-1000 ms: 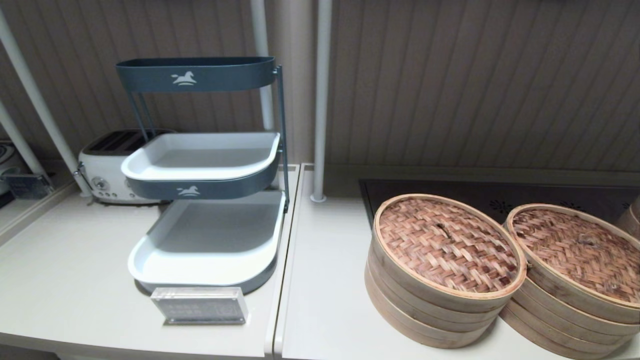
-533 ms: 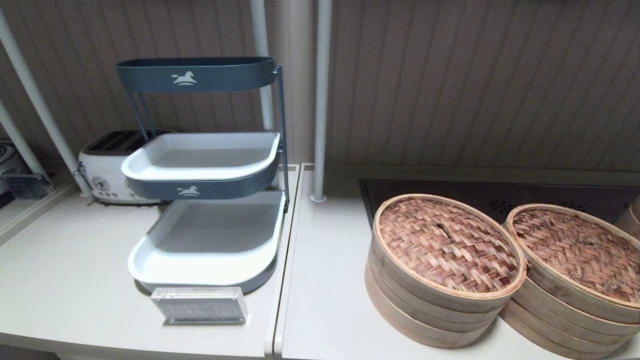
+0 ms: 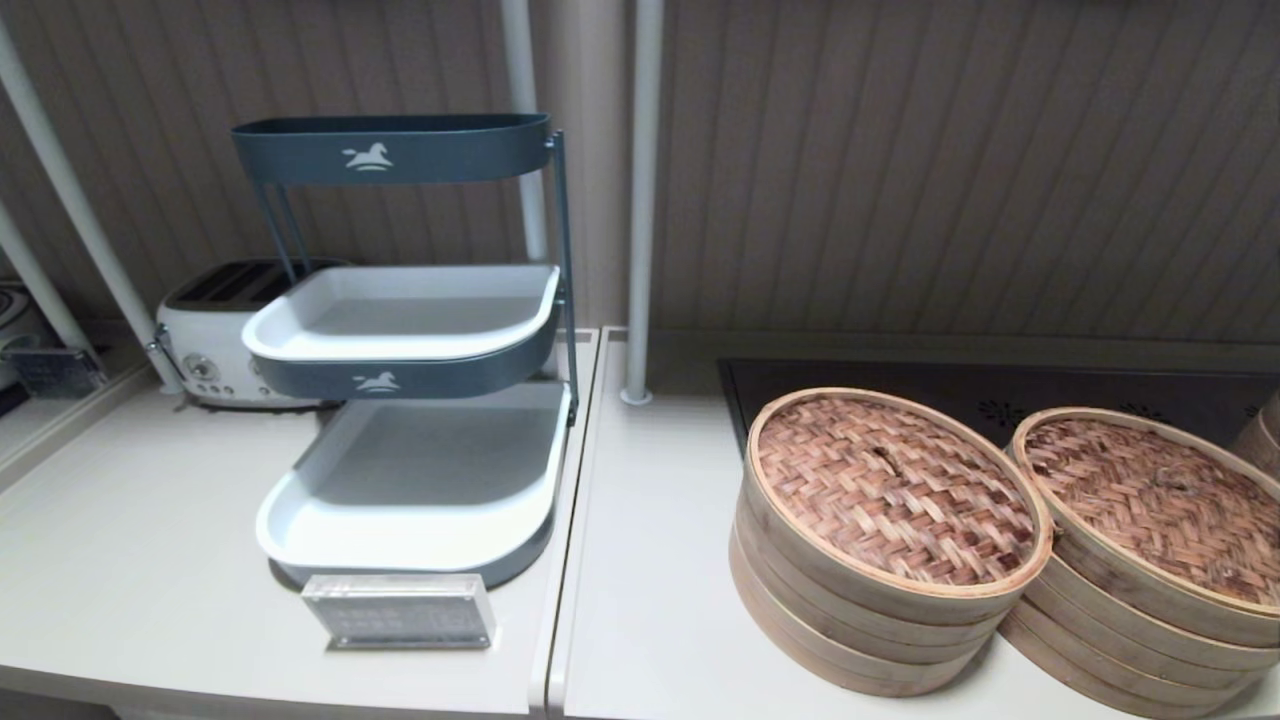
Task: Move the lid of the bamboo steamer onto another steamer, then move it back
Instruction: Pick up the steamer
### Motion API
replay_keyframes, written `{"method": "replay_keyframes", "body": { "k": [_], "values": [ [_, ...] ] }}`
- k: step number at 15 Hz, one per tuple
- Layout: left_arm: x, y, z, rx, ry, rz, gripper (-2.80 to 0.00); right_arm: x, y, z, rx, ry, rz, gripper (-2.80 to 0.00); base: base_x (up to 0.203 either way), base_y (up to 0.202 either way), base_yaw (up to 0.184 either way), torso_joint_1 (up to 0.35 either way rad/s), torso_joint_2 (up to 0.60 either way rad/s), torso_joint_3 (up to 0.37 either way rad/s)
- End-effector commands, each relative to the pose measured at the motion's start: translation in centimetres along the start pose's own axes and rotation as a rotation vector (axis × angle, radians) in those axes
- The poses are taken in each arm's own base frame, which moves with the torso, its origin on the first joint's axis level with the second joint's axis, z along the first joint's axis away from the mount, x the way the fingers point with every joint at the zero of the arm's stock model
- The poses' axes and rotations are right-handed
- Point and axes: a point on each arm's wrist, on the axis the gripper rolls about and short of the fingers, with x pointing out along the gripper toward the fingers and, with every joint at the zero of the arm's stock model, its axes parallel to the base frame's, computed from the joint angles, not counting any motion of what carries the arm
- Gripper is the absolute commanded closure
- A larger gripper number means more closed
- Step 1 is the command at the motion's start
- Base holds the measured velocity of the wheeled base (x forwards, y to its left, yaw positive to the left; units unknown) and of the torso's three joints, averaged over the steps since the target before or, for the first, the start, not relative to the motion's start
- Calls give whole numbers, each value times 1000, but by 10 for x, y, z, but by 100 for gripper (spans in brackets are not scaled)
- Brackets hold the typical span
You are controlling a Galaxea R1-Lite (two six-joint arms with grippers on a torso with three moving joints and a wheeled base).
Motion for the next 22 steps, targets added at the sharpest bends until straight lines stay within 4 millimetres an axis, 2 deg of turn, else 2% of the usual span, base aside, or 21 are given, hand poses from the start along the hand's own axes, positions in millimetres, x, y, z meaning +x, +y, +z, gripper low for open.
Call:
{"method": "replay_keyframes", "body": {
  "k": [1,5,7,9,13,20,21,22],
  "values": [
    [1,0,-8,1,24,-1,0,26,-4,42,9,89,15,0,0,0,0,0,0,0],
    [2,0,-8,-1,25,0,0,82,-12,143,22,221,72,0,0,0,0,0,0,0],
    [2,0,-8,0,24,-1,0,116,-12,167,45,381,159,0,0,0,0,0,0,0],
    [2,0,-8,-1,25,0,0,152,-10,169,80,560,245,0,0,0,0,0,0,0],
    [2,0,-8,1,25,0,0,227,-8,148,106,802,305,0,0,0,0,0,0,0],
    [2,0,-8,0,25,-1,0,313,-8,109,112,969,303,0,0,0,0,0,0,0],
    [2,0,-8,0,25,0,0,325,-9,105,106,976,286,-62,0,0,0,0,0,0],
    [1,0,-8,1,24,-2,0,333,-8,104,88,978,260,-280,0,0,0,0,0,0]
  ]
}}
